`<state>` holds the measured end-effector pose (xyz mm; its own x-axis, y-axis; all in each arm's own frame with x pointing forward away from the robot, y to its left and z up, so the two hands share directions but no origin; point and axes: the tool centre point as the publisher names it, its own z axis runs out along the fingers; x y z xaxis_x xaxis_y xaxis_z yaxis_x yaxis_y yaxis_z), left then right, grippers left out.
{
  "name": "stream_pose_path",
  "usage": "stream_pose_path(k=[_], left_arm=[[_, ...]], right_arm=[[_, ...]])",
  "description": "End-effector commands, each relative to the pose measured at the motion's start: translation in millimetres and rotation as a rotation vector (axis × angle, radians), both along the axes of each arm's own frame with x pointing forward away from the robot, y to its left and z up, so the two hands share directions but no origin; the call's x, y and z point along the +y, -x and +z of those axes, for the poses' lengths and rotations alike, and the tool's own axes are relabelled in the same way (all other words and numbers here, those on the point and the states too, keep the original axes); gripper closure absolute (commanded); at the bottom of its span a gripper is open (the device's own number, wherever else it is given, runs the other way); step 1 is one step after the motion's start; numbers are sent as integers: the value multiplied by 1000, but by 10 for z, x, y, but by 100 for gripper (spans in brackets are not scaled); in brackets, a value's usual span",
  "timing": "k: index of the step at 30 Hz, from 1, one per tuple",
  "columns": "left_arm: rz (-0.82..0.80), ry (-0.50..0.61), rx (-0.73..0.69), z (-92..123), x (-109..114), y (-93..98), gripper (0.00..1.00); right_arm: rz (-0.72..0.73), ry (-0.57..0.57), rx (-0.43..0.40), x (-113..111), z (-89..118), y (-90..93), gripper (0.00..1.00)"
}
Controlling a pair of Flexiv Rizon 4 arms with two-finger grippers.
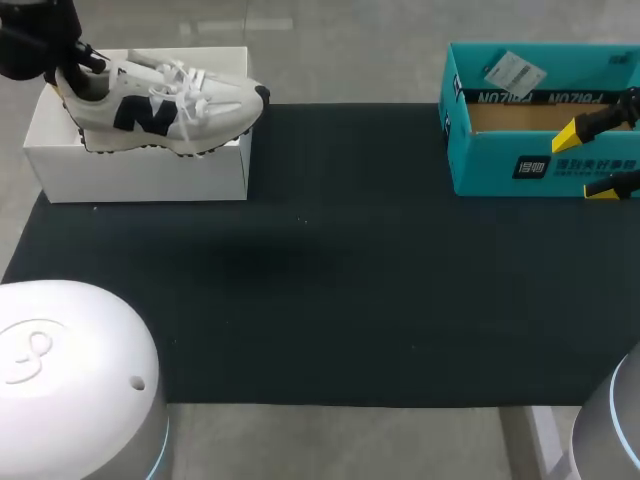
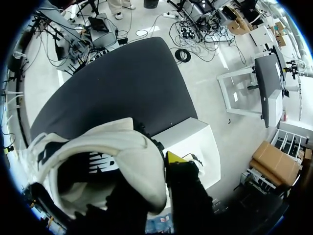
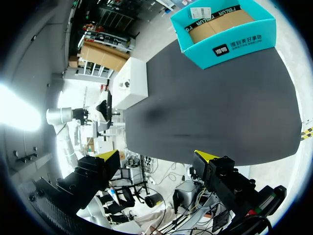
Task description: Take the shoe out of the shoebox, open the shoe tongue, remove and reinsert the insole, then place the shoe into the shoebox
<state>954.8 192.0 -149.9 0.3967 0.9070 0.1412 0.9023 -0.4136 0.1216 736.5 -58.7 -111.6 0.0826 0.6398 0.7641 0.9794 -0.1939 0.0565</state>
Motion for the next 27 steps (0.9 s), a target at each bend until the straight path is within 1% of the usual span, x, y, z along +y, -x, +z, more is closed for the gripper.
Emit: stream_pose_path(k=[1,6,10,11,12,13,17,18,22,26,27], left_arm=[[-1,0,-1,17,5,3,100],[-1,0,-1,17,5,3,100],[95,-59,45,175,-148,135,100],[104,-53,25,237,-181,179,100],[132,-56,42,294,-206,212,100],[157,-89,29,349,-236,239,100],[220,-130,6,498,-351,347,100],[248,-161,6,519,-383,366,100],[275,-187,-14,594,-544,491,100],[275,-236,-40,584,-723,617,100],[262,-226,-39,573,-772,648,100]], right_arm=[[-2,2,0,3,-7,4,0],[-2,2,0,3,-7,4,0],[-2,2,0,3,-7,4,0],[-2,2,0,3,-7,4,0],[-2,2,0,3,-7,4,0],[-2,2,0,3,-7,4,0],[-2,2,0,3,-7,4,0],[-2,2,0,3,-7,4,0],[-2,2,0,3,-7,4,0],[-2,2,0,3,-7,4,0],[-2,2,0,3,-7,4,0]])
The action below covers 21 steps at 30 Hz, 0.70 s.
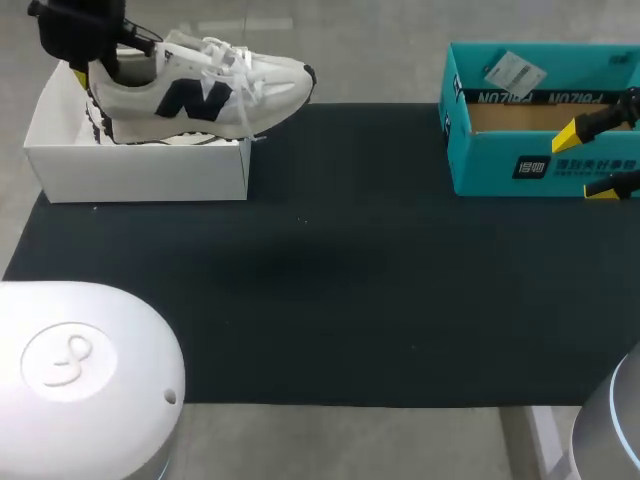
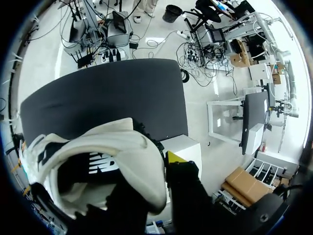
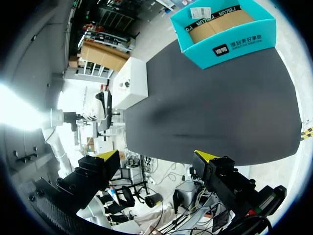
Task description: Take the shoe out of the shoebox, open the shoe tongue, remove and reinsert the insole, then place the shoe into the shoebox
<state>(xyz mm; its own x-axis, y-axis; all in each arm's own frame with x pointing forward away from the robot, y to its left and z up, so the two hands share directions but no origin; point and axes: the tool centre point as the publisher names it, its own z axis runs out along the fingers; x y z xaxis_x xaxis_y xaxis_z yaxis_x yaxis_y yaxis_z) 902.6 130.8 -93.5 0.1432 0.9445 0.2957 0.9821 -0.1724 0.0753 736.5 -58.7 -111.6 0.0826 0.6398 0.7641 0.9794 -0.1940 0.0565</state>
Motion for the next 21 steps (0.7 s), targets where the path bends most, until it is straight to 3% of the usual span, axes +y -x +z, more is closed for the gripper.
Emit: stream_pose_path(k=[1,10,21], left_arm=[[-7,-61,-25,-2,-211,157,100],[-47,-53,-19,-71,-752,429,100],[-44,-48,10,-181,-1279,630,100]], right_arm=[[-2,2,0,3,-7,4,0],[-2,2,0,3,-7,4,0],[-2,2,0,3,-7,4,0]])
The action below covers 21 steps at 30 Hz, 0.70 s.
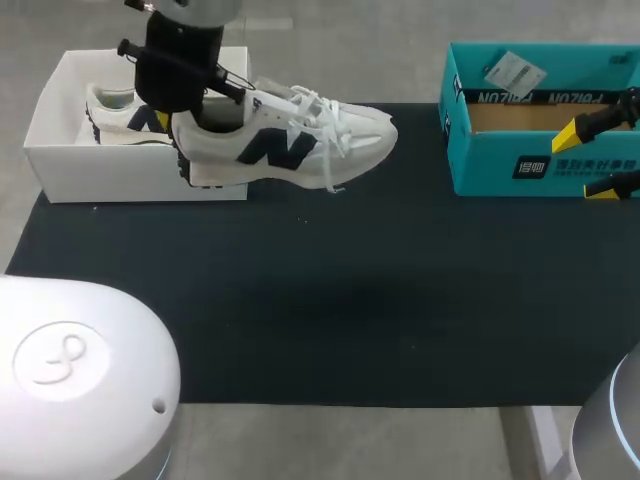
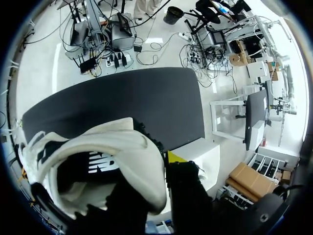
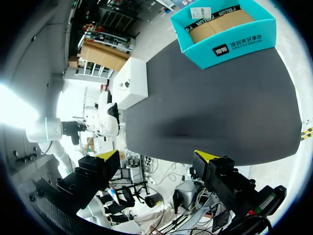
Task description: Take the shoe out of the shoebox, open the shoe tongue, remove and reinsert the insole, then place the shoe into the shoebox
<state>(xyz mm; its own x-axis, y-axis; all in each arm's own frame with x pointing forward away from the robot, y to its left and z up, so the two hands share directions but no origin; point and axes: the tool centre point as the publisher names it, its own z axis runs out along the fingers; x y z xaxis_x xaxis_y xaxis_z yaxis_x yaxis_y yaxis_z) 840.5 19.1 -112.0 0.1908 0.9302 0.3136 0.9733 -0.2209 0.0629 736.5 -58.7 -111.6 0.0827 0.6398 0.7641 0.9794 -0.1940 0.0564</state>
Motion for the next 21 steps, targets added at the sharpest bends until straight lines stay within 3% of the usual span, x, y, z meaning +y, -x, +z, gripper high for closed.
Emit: stream_pose_path(k=[1,10,21], left_arm=[[4,-29,2,7,-208,25,100],[-12,-28,-1,-41,-610,96,100],[-29,-11,2,-92,-845,167,100]], right_arm=[[-2,2,0,3,-7,4,0],[-2,2,0,3,-7,4,0],[-2,2,0,3,-7,4,0]])
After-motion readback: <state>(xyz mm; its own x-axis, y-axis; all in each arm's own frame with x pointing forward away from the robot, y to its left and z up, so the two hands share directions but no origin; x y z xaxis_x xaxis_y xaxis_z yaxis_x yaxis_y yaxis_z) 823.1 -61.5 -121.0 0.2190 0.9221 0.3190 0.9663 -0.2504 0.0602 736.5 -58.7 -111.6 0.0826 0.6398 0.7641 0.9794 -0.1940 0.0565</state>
